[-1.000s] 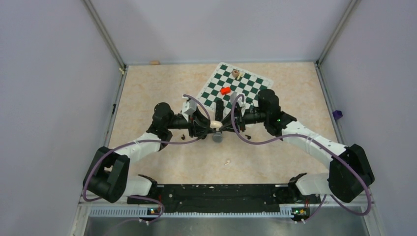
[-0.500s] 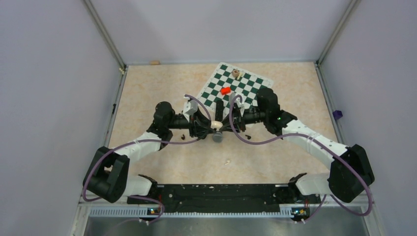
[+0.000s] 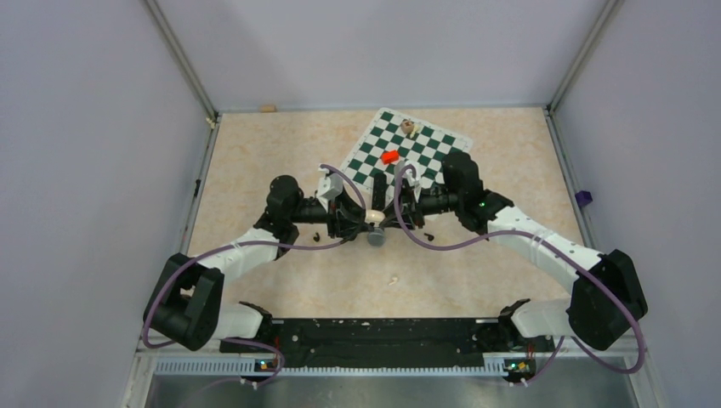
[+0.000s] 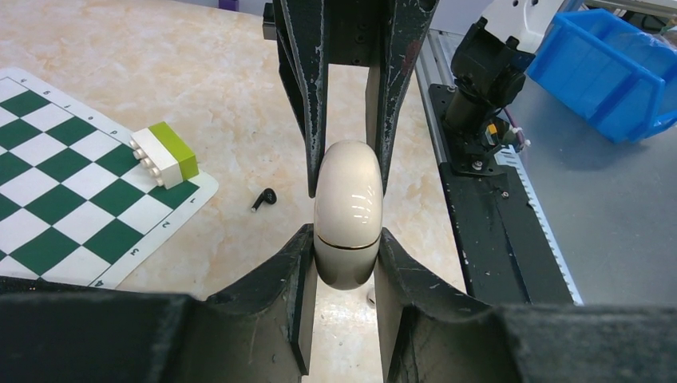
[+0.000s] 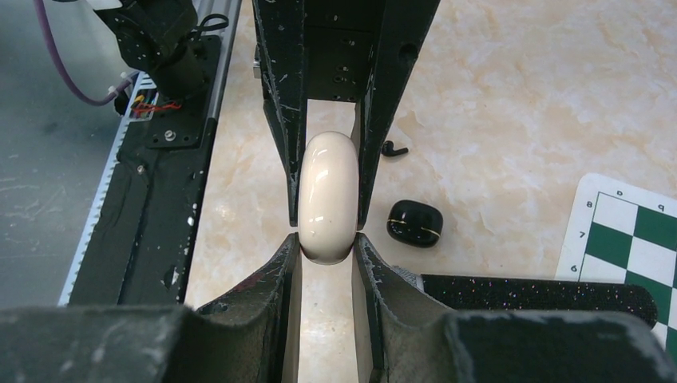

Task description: Insert the wireless bluetooth earbuds into the charging case

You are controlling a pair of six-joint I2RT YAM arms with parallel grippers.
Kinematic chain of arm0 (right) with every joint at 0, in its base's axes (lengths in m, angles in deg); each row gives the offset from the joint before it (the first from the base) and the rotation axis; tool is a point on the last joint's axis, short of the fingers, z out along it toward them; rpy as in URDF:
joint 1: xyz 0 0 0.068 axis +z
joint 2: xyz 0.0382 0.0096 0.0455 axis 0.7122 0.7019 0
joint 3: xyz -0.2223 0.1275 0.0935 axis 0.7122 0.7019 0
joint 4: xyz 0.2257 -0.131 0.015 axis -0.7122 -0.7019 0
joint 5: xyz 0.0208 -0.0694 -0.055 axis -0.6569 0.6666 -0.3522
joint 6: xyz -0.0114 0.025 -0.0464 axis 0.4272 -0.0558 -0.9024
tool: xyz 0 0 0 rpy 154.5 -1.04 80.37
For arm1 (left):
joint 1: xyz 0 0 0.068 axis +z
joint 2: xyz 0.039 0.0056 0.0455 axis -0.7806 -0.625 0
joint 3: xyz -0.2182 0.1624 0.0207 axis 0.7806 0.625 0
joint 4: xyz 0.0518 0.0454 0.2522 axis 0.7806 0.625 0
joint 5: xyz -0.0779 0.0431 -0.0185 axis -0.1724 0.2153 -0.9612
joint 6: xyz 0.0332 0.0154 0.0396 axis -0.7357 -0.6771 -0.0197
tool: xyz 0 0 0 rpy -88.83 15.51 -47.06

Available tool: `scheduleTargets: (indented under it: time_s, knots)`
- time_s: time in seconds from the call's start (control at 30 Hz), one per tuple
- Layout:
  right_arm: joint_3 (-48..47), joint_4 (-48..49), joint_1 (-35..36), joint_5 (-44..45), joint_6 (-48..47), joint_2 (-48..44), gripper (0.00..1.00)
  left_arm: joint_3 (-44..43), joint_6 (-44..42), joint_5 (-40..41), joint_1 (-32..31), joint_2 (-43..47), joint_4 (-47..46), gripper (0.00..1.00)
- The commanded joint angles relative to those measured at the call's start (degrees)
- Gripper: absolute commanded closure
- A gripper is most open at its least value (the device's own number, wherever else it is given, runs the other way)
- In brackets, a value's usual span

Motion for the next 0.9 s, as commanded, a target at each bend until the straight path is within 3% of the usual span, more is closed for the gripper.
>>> scheduleTargets:
  time_s: [0.0, 0.2, 0.37, 0.43, 0.63, 0.77, 0.87]
  knots:
    - [-4.79, 2.47, 1.55, -0.24, -1.27, -1.62, 1.0, -2.03, -1.17, -0.31, -1.08, -0.66, 0.96, 0.65]
    - [-5.02, 0.34, 1.98, 1.47, -4.01, -2.08, 1.0, -2.47, -1.17, 0.07, -1.06, -0.78, 1.83, 0.63]
    - [-5.03, 0.14, 2.52, 2.13, -4.9, -1.67, 1.0, -3.52, -1.23, -0.66, -1.05, -1.44, 2.98, 0.92]
    - [-5.12, 0.14, 2.65, 2.37, -5.2, -1.49, 1.0, -4.2, -1.8, -0.97, -1.13, -1.74, 4.6, 0.99]
    - [-5.46, -1.75, 2.63, 2.55, -5.54, -1.66, 1.0, -4.32, -2.28, -0.83, -1.11, -1.24, 5.31, 1.0]
    - [-6.1, -2.15, 2.65, 0.45, -4.44, -1.81, 0.74, -4.34, -3.64, -0.67, -1.12, -0.76, 6.35, 1.0]
    - [-5.75, -0.45, 2.65, -1.81, -1.52, -1.41, 0.64, -4.24, -4.04, -0.54, -1.05, -0.87, 6.7, 1.0]
